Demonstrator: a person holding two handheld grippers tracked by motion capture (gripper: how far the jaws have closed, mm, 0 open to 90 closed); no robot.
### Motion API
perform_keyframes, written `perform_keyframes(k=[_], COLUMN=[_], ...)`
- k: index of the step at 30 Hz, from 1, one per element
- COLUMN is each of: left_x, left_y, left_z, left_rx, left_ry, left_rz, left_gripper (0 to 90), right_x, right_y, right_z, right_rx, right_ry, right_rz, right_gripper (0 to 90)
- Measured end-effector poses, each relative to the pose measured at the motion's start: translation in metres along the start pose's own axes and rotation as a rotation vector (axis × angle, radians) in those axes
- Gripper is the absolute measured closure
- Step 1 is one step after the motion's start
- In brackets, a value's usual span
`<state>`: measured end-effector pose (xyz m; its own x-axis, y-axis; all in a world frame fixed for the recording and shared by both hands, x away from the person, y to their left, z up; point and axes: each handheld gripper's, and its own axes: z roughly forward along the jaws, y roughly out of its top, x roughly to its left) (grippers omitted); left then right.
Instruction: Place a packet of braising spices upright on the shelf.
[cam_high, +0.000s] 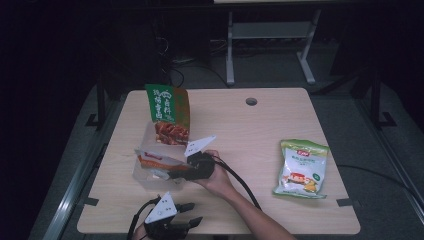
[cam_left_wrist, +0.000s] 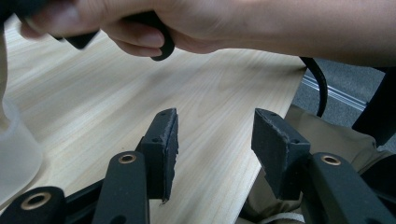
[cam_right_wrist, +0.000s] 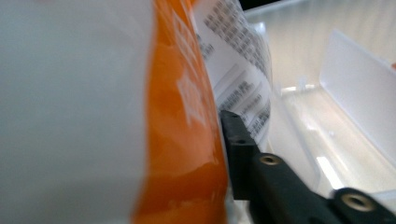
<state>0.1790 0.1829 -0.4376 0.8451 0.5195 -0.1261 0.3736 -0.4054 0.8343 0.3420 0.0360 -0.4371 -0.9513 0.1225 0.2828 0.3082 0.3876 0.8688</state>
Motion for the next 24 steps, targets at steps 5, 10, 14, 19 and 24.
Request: perform_keyframes(k=[5,10,14,19,24], left_x=[0.000,0.000,0.002,0.009,0.014], left_y=[0.001,0.001,0.001,0.000,0.000], left_z=[0.001,0.001,0.001,-0.001,-0.001], left_rx=[0.006,0.003,0.003,0.006,0.012], left_ry=[-0.001,-0.003,0.002,0.033,0.062], left_rz=[0.007,0.005,0.003,-0.030,-0.040], left_gripper=[50.1,50.1,50.1,50.2,50.7], right_x=[0.003,-0.002,-0.013,-0.014,-0.015], right_y=[0.013,0.024,0.020,0.021,0.025], right_z=[-0.005,-0.011,-0.013,-0.014,-0.015], right_rx=[-0.023,0.006,-0.028,-0.072,-0.076], right_ry=[-0.007,0.030,0.084,0.130,0.166], right_rz=[0.000,0.010,0.037,0.033,0.032], right_gripper=[88.9,89.8,89.7,89.8,89.8])
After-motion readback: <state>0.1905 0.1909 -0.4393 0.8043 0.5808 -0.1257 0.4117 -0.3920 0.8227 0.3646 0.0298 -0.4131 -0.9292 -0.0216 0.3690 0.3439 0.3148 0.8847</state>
